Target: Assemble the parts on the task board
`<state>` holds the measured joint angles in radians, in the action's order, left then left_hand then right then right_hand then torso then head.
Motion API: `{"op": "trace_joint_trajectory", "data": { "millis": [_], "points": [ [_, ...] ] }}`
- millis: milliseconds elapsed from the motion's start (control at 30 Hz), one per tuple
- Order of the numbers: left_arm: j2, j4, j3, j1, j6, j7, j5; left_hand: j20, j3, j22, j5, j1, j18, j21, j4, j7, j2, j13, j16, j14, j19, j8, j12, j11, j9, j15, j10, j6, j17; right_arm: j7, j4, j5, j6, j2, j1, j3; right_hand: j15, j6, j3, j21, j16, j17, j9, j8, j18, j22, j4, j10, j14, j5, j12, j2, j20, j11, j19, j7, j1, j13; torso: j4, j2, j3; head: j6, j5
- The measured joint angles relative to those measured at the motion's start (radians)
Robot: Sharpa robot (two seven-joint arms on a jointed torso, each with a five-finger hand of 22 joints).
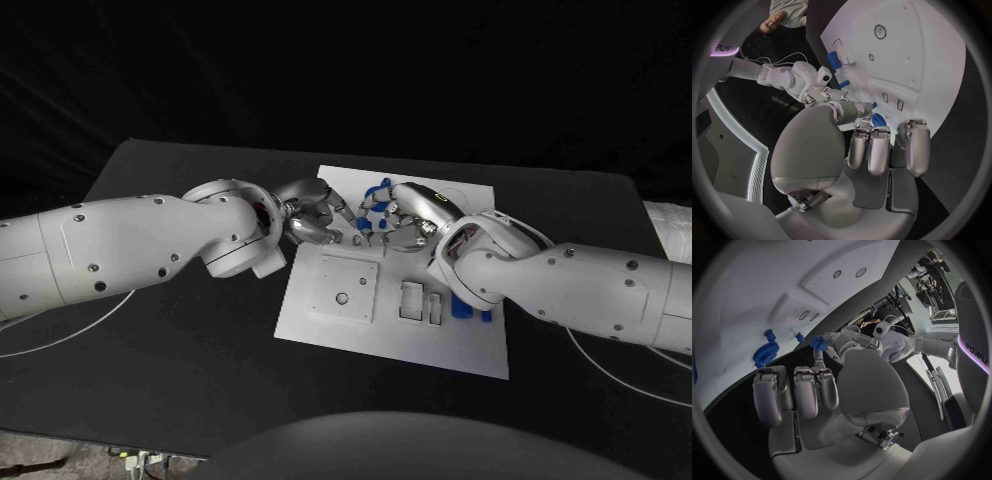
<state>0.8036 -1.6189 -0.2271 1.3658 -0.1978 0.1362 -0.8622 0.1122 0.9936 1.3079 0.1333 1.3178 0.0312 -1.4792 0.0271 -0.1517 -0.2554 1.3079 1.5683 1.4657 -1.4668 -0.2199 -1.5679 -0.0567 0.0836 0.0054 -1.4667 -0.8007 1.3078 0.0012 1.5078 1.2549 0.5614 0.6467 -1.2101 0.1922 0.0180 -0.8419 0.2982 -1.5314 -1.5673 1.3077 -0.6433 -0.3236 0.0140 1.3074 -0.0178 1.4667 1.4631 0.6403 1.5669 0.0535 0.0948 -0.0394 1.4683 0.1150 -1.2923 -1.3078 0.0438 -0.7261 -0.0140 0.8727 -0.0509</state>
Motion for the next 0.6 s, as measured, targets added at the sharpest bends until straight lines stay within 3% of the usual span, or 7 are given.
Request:
{"op": "trace_joint_trajectory", "data": {
  "millis": [500, 600],
  "points": [
    [0.001, -0.004, 0.000, 0.000, 0.002, -0.003, 0.007, 0.000, 0.000, 0.000, 0.000, 0.000, 0.000, 0.000, 0.000, 0.000, 0.000, 0.000, 0.000, 0.000, 0.000, 0.000, 0.000, 0.000, -0.003, 0.000, 0.000, -0.036, 0.000, -0.003, -0.003, 0.001, -0.007, 0.001, 0.000, 0.000, 0.000, -0.002, 0.000, 0.000, 0.000, 0.000, -0.002, 0.005, 0.000, 0.000, 0.000, 0.000, 0.000, 0.000, 0.000, 0.000, 0.000, 0.000, 0.000, -0.002, 0.000, 0.000, -0.0009, 0.000, 0.0000, 0.000, -0.002],
    [0.001, -0.006, 0.000, 0.000, 0.003, -0.003, 0.007, 0.000, 0.000, 0.000, 0.000, 0.000, 0.000, 0.000, 0.000, -0.003, 0.000, 0.000, 0.000, 0.000, 0.000, 0.000, 0.000, 0.000, -0.005, 0.000, 0.000, -0.039, 0.000, -0.004, -0.004, 0.001, -0.007, 0.001, 0.000, 0.000, 0.000, -0.001, 0.000, 0.000, 0.000, 0.000, -0.024, 0.004, 0.000, 0.000, 0.000, 0.000, 0.000, 0.000, 0.000, 0.000, 0.000, 0.000, 0.000, -0.002, -0.001, 0.000, -0.0010, 0.000, 0.0000, 0.000, -0.001]
  ]
}}
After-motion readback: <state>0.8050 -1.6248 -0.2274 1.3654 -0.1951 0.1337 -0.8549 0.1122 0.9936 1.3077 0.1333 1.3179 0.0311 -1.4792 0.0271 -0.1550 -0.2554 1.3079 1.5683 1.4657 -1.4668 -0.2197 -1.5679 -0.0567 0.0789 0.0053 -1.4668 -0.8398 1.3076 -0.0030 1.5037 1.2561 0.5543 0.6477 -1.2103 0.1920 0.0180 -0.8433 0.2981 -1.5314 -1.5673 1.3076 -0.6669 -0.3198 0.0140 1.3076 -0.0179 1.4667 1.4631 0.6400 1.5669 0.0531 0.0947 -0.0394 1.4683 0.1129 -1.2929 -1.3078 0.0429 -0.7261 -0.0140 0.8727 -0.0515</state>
